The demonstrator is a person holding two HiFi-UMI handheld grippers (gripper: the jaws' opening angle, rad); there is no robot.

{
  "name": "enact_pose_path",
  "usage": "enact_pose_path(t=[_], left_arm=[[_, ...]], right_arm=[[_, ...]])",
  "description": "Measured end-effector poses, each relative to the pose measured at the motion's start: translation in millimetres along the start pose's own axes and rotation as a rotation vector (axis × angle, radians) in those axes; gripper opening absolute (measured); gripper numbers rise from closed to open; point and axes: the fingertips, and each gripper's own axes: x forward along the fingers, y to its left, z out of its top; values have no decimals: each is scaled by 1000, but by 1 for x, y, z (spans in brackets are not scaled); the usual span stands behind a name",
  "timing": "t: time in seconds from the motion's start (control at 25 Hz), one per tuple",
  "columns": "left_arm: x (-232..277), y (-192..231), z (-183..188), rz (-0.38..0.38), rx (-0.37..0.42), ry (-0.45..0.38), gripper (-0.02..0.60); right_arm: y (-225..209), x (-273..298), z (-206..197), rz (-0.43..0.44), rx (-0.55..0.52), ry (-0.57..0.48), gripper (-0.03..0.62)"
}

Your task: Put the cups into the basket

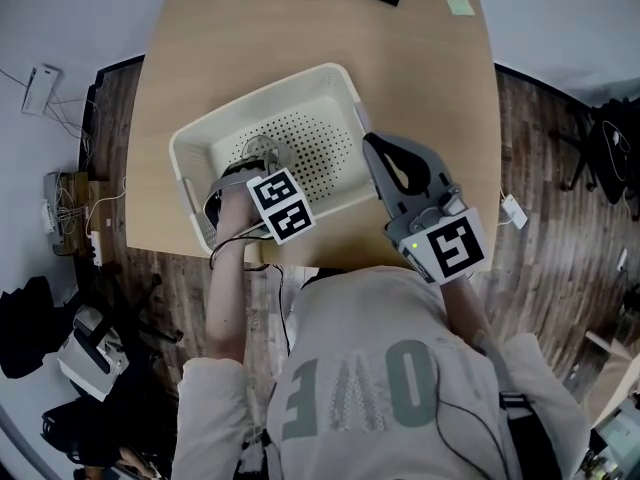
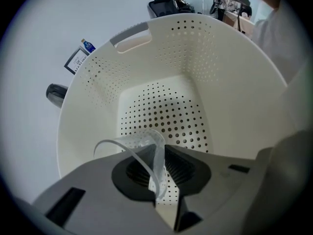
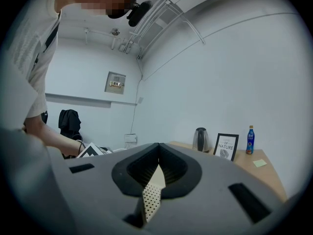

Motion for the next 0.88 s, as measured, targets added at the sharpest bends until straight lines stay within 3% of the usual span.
enact_pose_path(t=[0.08, 0.16, 0.28, 0.6, 0.88], left_arm=[[-1, 2, 4, 23, -31, -34, 78], [-4, 2, 9, 21, -73, -79, 156], [-11, 2, 16, 6, -114, -121, 184], [-39, 12, 17, 52, -184, -165, 189], [-107, 22, 28, 130, -298, -341, 186]], right_arm=[[0, -3, -1, 0, 8, -4, -2], [2, -6, -1, 5, 16, -9, -2], [6, -11, 1, 14, 23, -16, -2], [4, -23, 7, 27, 11, -32, -2], [14, -31, 12, 62, 2, -50, -2]])
